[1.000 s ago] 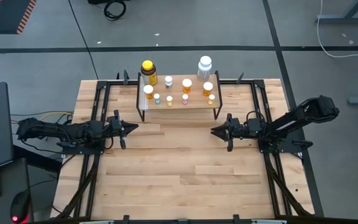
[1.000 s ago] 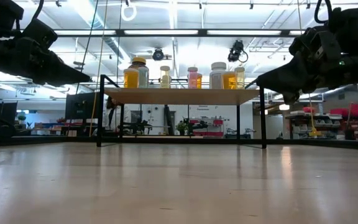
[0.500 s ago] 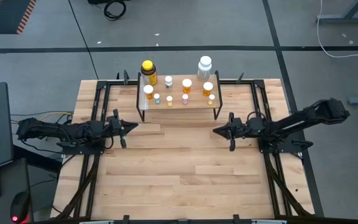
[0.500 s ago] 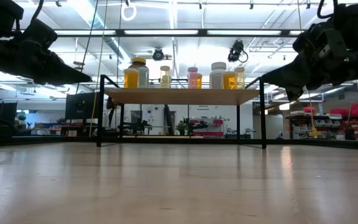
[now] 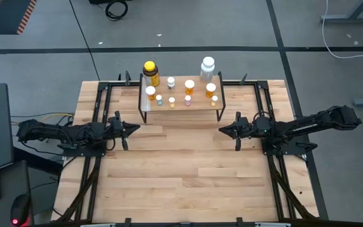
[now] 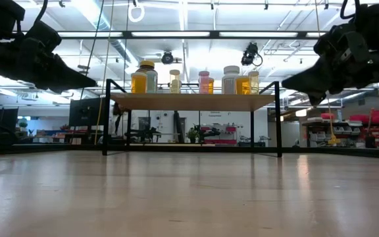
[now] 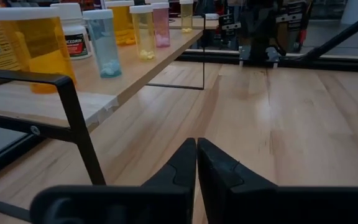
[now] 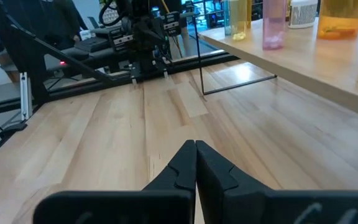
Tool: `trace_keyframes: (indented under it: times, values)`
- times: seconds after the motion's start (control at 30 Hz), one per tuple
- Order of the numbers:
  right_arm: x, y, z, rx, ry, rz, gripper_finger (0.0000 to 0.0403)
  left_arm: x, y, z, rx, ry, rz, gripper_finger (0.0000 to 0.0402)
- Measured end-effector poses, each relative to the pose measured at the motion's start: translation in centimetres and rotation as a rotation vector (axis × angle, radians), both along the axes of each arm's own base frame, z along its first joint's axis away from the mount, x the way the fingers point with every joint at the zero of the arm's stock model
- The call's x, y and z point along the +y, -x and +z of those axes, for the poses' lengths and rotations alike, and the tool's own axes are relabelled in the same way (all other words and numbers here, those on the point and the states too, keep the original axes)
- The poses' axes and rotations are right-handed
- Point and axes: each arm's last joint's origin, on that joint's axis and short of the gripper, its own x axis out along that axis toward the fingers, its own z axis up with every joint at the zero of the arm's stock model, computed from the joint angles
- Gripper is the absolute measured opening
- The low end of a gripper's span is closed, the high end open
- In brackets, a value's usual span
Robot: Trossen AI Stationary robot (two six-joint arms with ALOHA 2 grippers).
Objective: Pick and place medicine bottles onto shelf by color
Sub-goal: Return to Home Position
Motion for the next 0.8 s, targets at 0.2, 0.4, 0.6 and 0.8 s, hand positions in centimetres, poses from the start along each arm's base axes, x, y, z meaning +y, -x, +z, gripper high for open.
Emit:
trace_keyframes:
  times: [0.2, 0.4, 0.6, 0.8]
  values:
    - [0.01, 0.21, -0.02, 0.012, -0.003, 0.000, 0.0005, 0.00, 0.00, 0.00, 0.000, 0.000, 0.000, 0.0012]
    - [0.02, 0.36, 0.35, -0.017, 0.001, 0.000, 0.0009, -0.01, 0.00, 0.00, 0.000, 0.000, -0.001, 0.0017]
    - [0.02, 0.71, 0.26, 0.008, 0.014, 0.001, 0.0008, -0.01, 0.00, -0.01, 0.001, 0.000, -0.001, 0.0021]
    - [0.01, 0.96, 0.18, 0.023, -0.004, -0.008, 0.0009, -0.01, 0.00, -0.01, 0.001, 0.000, -0.001, 0.0012]
